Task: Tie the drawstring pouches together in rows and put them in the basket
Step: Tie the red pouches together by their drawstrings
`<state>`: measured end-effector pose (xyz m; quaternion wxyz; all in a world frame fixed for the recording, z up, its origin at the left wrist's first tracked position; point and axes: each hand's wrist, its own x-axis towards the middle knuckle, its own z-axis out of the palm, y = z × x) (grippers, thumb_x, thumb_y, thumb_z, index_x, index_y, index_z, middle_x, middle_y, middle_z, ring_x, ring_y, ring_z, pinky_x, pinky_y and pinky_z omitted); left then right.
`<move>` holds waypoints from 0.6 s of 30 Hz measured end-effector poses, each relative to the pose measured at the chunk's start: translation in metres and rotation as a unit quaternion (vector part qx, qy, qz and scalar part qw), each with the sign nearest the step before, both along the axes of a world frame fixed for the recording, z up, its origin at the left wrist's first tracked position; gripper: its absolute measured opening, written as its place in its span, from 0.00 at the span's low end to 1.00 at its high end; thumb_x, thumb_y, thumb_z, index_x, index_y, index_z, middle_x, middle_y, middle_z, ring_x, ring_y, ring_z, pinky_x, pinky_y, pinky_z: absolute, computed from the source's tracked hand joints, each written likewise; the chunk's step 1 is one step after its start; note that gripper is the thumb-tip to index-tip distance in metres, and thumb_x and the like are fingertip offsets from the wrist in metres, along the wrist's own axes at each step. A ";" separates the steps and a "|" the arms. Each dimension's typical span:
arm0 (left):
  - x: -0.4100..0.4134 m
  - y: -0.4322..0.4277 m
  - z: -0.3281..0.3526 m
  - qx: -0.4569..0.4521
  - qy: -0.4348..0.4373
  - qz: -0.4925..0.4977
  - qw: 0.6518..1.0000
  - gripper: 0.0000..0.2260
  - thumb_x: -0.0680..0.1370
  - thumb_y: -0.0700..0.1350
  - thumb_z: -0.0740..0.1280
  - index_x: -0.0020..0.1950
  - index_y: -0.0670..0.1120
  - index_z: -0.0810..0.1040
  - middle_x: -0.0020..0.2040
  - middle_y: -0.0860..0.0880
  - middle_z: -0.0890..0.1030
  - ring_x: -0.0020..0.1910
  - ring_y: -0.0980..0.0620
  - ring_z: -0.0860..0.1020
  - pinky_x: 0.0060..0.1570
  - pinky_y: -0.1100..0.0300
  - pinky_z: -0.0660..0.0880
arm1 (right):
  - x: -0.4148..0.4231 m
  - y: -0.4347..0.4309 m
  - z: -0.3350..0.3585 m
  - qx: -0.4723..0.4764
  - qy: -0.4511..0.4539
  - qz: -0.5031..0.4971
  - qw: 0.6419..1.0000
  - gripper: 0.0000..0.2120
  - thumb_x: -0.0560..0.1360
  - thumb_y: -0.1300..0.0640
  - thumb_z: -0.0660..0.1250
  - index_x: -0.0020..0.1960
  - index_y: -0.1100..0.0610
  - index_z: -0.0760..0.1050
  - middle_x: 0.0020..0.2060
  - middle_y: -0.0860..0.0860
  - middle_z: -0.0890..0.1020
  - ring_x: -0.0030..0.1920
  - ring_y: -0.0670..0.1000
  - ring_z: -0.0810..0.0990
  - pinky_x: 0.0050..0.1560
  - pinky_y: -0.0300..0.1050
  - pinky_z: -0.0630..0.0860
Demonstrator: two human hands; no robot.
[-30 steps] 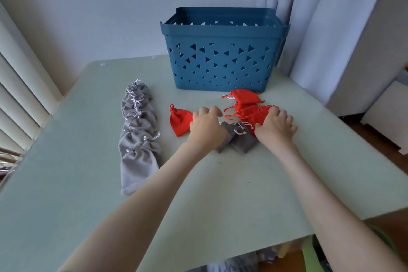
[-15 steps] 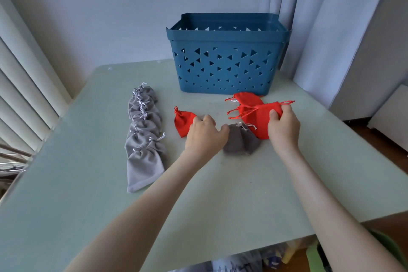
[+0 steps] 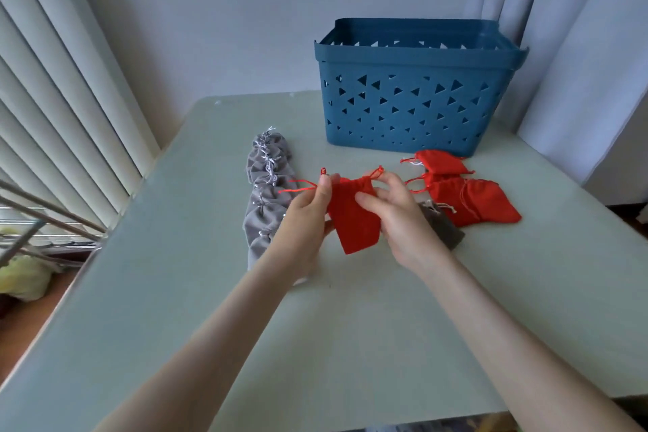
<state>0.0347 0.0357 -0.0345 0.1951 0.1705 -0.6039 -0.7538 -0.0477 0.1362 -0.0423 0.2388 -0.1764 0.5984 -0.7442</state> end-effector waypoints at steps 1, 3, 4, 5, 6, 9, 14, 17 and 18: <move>0.003 -0.007 -0.003 0.023 0.009 0.007 1.000 0.14 0.83 0.51 0.54 0.55 0.48 0.78 0.49 0.52 0.83 0.50 0.57 0.80 0.51 0.60 0.77 | 0.002 -0.006 -0.003 0.004 -0.009 -0.001 1.000 0.15 0.77 0.66 0.64 0.61 0.56 0.68 0.51 0.55 0.82 0.47 0.50 0.81 0.41 0.41 0.76; 0.008 -0.017 -0.010 0.036 0.021 0.022 0.999 0.14 0.83 0.50 0.54 0.56 0.49 0.78 0.48 0.54 0.83 0.49 0.59 0.80 0.47 0.62 0.77 | 0.006 -0.014 -0.012 -0.010 -0.028 -0.002 1.000 0.12 0.77 0.67 0.63 0.57 0.55 0.70 0.49 0.54 0.82 0.45 0.48 0.81 0.42 0.40 0.76; 0.009 -0.019 -0.014 0.035 0.025 0.027 0.999 0.15 0.83 0.50 0.53 0.55 0.49 0.79 0.48 0.55 0.84 0.48 0.60 0.80 0.44 0.64 0.76 | 0.008 -0.015 -0.014 -0.026 -0.037 0.003 0.999 0.10 0.77 0.66 0.63 0.55 0.54 0.71 0.48 0.53 0.82 0.45 0.48 0.81 0.44 0.41 0.75; 0.010 -0.021 -0.019 0.040 0.029 0.030 0.998 0.15 0.84 0.49 0.53 0.55 0.49 0.79 0.48 0.55 0.84 0.47 0.60 0.80 0.42 0.66 0.76 | 0.009 -0.018 -0.019 -0.040 -0.045 0.009 0.998 0.08 0.78 0.64 0.62 0.53 0.54 0.73 0.47 0.53 0.83 0.46 0.47 0.81 0.47 0.41 0.75; 0.010 -0.022 -0.022 0.046 0.028 0.033 0.998 0.16 0.84 0.49 0.52 0.55 0.49 0.79 0.48 0.55 0.84 0.47 0.59 0.80 0.42 0.66 0.75 | 0.010 -0.019 -0.020 -0.052 -0.054 0.013 0.997 0.05 0.79 0.62 0.62 0.52 0.54 0.74 0.46 0.52 0.83 0.46 0.47 0.81 0.48 0.42 0.76; 0.007 -0.022 -0.029 0.039 0.023 0.031 0.998 0.16 0.83 0.49 0.53 0.55 0.48 0.80 0.49 0.52 0.82 0.46 0.57 0.79 0.46 0.63 0.74 | 0.007 -0.021 -0.026 -0.044 -0.052 -0.025 0.997 0.08 0.81 0.55 0.58 0.51 0.55 0.76 0.44 0.51 0.83 0.44 0.46 0.80 0.45 0.39 0.77; 0.002 -0.023 -0.033 0.040 0.023 0.047 0.998 0.16 0.83 0.48 0.55 0.47 0.45 0.81 0.42 0.50 0.82 0.39 0.56 0.78 0.42 0.62 0.72 | -0.003 -0.019 -0.034 0.040 0.042 -0.104 0.993 0.13 0.82 0.53 0.57 0.44 0.53 0.77 0.40 0.49 0.80 0.43 0.47 0.77 0.47 0.42 0.72; 0.003 -0.023 -0.033 0.043 0.024 0.055 0.997 0.17 0.83 0.48 0.54 0.41 0.45 0.76 0.40 0.50 0.81 0.38 0.55 0.78 0.39 0.63 0.72 | -0.003 -0.017 -0.031 0.038 0.044 -0.103 0.993 0.13 0.82 0.55 0.58 0.42 0.55 0.76 0.36 0.48 0.80 0.36 0.44 0.76 0.39 0.37 0.71; 0.003 -0.023 -0.033 0.045 0.024 0.058 0.997 0.17 0.83 0.49 0.53 0.39 0.45 0.73 0.40 0.49 0.81 0.38 0.55 0.78 0.38 0.63 0.71 | -0.002 -0.017 -0.030 0.031 0.040 -0.099 0.994 0.13 0.81 0.55 0.58 0.42 0.56 0.76 0.34 0.47 0.79 0.34 0.43 0.75 0.36 0.35 0.71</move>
